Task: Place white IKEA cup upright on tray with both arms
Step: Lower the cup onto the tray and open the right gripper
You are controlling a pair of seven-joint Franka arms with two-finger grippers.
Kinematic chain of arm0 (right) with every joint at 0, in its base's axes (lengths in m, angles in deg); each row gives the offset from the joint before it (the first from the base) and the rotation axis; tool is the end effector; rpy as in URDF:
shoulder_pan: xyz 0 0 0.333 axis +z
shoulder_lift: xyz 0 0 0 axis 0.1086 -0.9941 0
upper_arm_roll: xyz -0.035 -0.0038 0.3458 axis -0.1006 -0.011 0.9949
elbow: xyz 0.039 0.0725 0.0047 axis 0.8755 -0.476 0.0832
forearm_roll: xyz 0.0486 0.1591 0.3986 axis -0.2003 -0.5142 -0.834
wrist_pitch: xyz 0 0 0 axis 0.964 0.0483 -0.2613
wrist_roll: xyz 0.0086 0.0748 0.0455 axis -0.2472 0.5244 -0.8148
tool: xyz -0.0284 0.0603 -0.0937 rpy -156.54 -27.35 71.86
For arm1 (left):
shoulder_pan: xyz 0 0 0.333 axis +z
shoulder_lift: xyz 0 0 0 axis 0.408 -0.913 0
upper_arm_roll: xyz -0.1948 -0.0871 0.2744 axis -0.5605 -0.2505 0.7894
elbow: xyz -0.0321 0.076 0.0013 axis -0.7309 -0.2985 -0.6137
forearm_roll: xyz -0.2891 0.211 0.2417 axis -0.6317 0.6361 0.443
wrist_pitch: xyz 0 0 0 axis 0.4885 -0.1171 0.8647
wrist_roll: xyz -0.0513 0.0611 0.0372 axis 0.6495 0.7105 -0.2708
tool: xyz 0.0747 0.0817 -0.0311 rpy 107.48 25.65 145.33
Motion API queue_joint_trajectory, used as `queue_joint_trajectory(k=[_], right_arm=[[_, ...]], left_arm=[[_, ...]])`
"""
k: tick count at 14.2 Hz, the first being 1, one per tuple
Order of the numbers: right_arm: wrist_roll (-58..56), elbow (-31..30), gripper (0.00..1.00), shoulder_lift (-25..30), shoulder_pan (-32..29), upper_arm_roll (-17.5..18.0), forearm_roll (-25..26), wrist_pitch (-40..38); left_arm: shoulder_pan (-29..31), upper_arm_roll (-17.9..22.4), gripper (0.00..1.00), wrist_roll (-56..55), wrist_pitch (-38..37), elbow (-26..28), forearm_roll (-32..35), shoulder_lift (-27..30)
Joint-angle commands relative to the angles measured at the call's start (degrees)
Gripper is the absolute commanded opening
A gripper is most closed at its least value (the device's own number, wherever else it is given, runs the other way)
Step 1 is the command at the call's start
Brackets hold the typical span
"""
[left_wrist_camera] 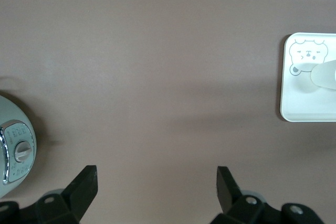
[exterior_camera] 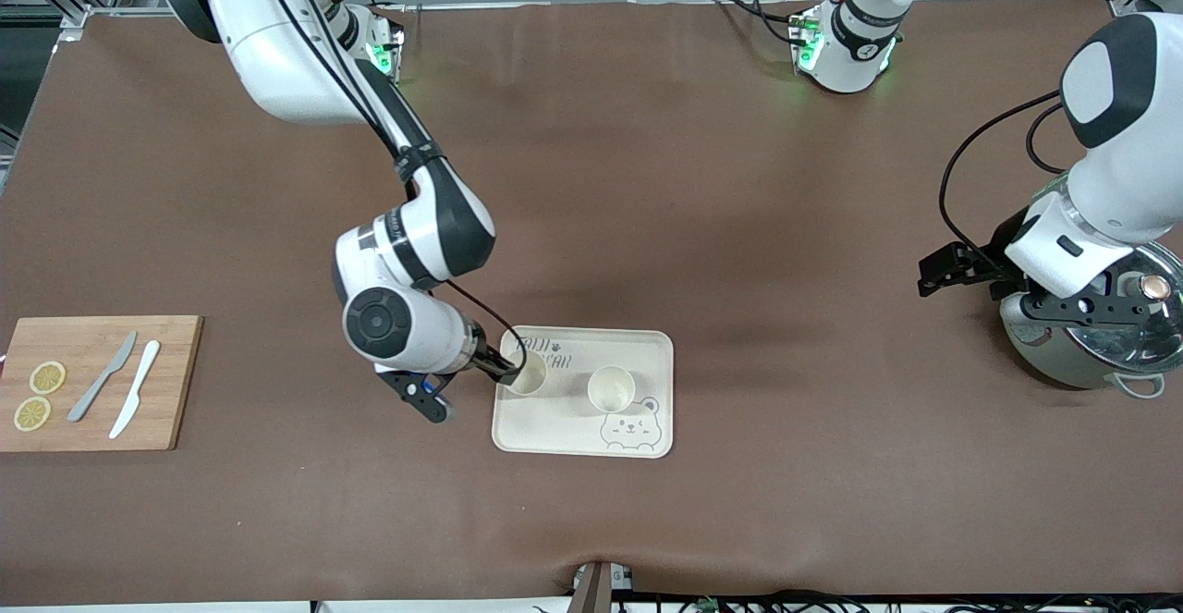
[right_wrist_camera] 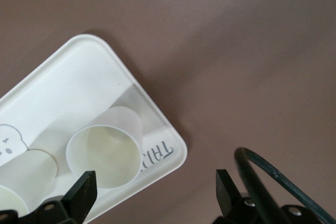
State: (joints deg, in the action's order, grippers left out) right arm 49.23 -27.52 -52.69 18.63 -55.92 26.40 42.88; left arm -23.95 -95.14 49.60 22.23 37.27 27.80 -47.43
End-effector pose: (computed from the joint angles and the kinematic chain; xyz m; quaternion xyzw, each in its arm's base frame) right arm 0.7332 0.3513 0.3148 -0.9387 0.3311 0.0908 0.0307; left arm 0.6616 -0.0757 0.5329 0.9984 -0.0188 0.0309 0.0432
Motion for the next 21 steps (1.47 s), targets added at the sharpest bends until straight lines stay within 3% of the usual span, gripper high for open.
queue_joint_trajectory(k=[1, 7, 17, 21], right_arm=[[-0.44, 1.27, 1.00, 1.35, -2.45, 0.73, -0.98, -3.14], [-9.11, -1.10, 1.00, 9.87, -6.05, 0.29, -0.62, -8.32], [-27.93, -11.38, 1.00, 20.33, -11.15, 0.20, 3.42, -8.42], [-36.19, -15.42, 1.00, 24.64, -13.79, 0.20, 5.35, -8.95]], left_arm=[[0.22, -0.24, 1.00, 0.56, -1.04, -0.95, 1.05, -0.37], [-0.22, -0.24, 1.00, 0.21, -1.04, -1.12, 0.88, -0.64], [0.39, 0.29, 1.00, 0.47, -4.63, -3.93, 1.05, -1.43], [3.47, 0.38, 1.00, 0.74, -5.70, -5.42, 1.05, -1.95]])
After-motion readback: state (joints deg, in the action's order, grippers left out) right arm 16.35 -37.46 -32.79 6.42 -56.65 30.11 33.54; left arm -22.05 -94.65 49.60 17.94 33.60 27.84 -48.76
